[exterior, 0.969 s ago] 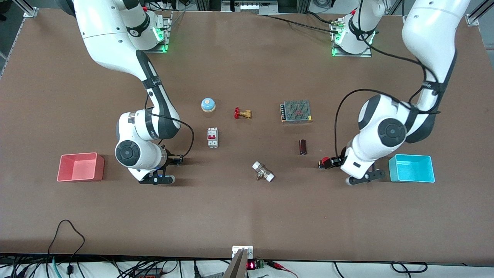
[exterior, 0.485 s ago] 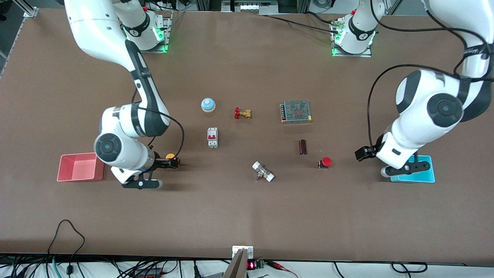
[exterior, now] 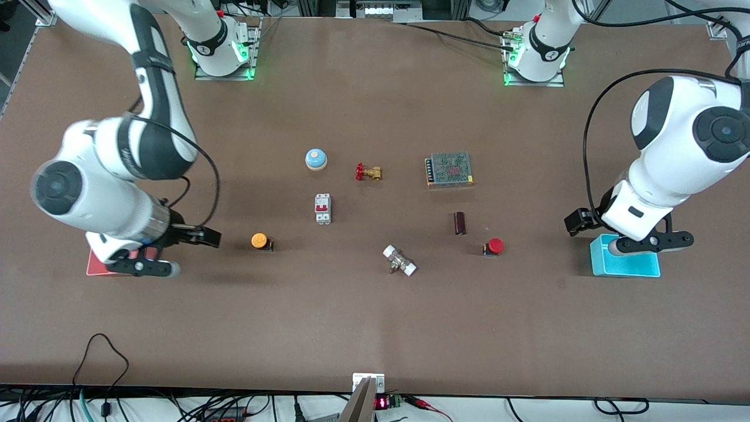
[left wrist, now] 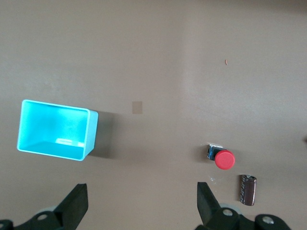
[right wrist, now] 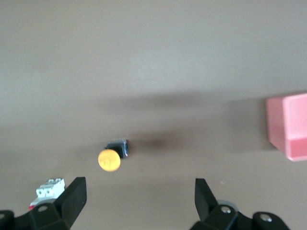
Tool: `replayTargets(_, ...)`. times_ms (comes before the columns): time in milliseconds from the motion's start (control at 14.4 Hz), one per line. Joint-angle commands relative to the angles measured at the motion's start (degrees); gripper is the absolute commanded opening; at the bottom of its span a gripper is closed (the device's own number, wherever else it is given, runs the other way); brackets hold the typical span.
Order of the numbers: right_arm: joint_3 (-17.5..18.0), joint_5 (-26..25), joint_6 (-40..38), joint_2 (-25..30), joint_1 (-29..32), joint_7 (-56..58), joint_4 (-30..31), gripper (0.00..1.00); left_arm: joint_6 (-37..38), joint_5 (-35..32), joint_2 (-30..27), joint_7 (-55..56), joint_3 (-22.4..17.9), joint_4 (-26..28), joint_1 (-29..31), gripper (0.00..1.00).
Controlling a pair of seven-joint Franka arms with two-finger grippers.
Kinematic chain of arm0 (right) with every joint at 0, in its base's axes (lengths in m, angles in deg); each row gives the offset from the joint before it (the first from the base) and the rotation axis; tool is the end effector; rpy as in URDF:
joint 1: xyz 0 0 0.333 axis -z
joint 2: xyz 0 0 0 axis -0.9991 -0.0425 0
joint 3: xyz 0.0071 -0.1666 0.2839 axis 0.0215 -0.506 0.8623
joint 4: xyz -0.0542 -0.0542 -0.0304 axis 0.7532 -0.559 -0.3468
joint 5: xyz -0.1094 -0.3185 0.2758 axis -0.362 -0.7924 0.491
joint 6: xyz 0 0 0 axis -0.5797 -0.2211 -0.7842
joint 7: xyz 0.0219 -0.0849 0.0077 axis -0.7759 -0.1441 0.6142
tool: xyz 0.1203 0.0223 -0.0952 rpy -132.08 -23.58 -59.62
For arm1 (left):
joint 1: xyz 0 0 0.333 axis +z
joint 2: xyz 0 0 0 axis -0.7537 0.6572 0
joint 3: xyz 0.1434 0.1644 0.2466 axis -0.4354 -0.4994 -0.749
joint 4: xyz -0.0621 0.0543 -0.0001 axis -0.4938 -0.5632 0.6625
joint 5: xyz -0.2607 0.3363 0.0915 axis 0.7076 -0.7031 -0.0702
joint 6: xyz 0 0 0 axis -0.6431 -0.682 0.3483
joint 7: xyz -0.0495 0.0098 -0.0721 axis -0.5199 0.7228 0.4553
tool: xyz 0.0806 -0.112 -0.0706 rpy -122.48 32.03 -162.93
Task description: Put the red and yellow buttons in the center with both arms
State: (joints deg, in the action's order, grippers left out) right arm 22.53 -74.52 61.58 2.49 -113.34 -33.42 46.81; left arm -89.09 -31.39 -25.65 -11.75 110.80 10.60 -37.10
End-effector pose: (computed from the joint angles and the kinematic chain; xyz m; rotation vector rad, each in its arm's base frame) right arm 0.7275 0.1289 0.3755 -3.0876 0.1658 0.0300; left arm 0.6894 -0.0746 0.4124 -3.0843 -0.1797 -0.1310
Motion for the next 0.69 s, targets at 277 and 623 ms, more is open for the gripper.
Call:
replayTargets(277,-5.8,0.2,-10.6,8.0,-0.2,0.7,0.0,1.0,4.0,1.9,-5.4,-7.0,-0.1,0.4,2.0,1.0)
replayTargets(623,-7.0,-2.9,-16.8,8.4,0.6,7.7,-4.8,1.0,10.0,7.6,-11.4,-16.8,-12.1,0.6,-4.7,1.0)
